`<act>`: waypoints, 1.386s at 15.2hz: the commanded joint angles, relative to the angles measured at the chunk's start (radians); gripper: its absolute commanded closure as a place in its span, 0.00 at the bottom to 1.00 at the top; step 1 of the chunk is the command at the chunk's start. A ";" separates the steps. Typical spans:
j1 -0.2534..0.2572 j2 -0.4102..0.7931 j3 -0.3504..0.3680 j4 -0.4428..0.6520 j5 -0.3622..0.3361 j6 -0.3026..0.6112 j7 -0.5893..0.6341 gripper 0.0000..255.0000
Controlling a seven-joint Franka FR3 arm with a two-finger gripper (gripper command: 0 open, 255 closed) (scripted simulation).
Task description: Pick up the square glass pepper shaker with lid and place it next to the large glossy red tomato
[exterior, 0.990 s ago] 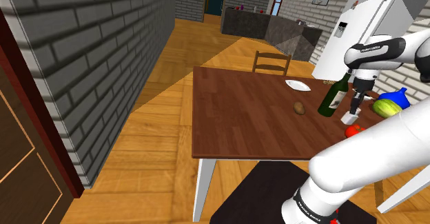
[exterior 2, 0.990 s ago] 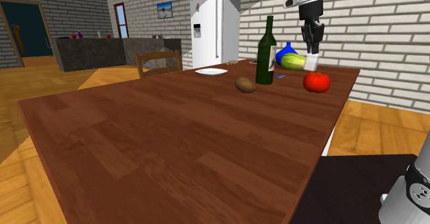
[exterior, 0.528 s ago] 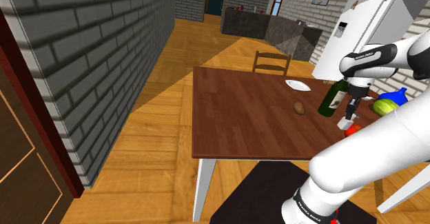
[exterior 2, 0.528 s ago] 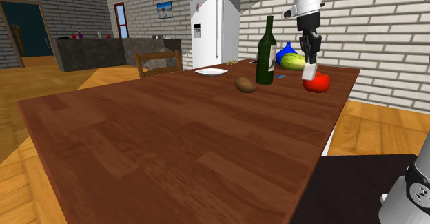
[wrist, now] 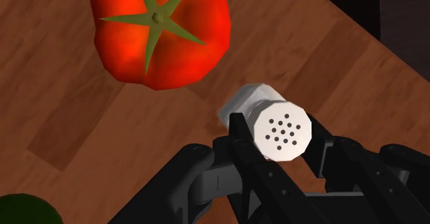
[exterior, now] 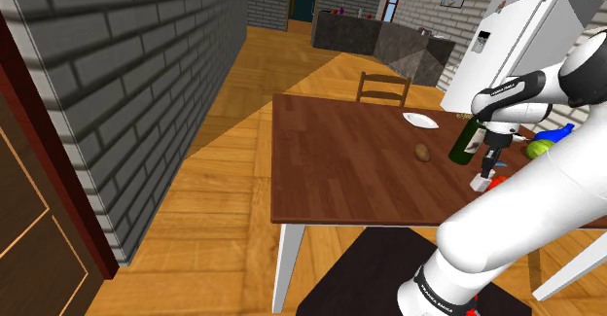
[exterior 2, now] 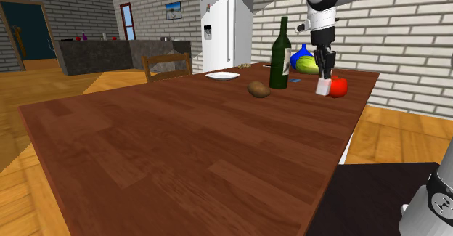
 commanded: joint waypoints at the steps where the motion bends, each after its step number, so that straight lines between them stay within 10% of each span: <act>1: 0.003 0.019 -0.013 -0.017 0.008 0.034 -0.005 1.00; 10: 0.007 0.037 -0.023 -0.026 0.017 0.057 -0.010 1.00; 11: 0.007 0.037 -0.023 -0.026 0.017 0.057 -0.010 0.00; 21: 0.003 -0.042 0.041 0.054 -0.007 -0.092 0.019 0.00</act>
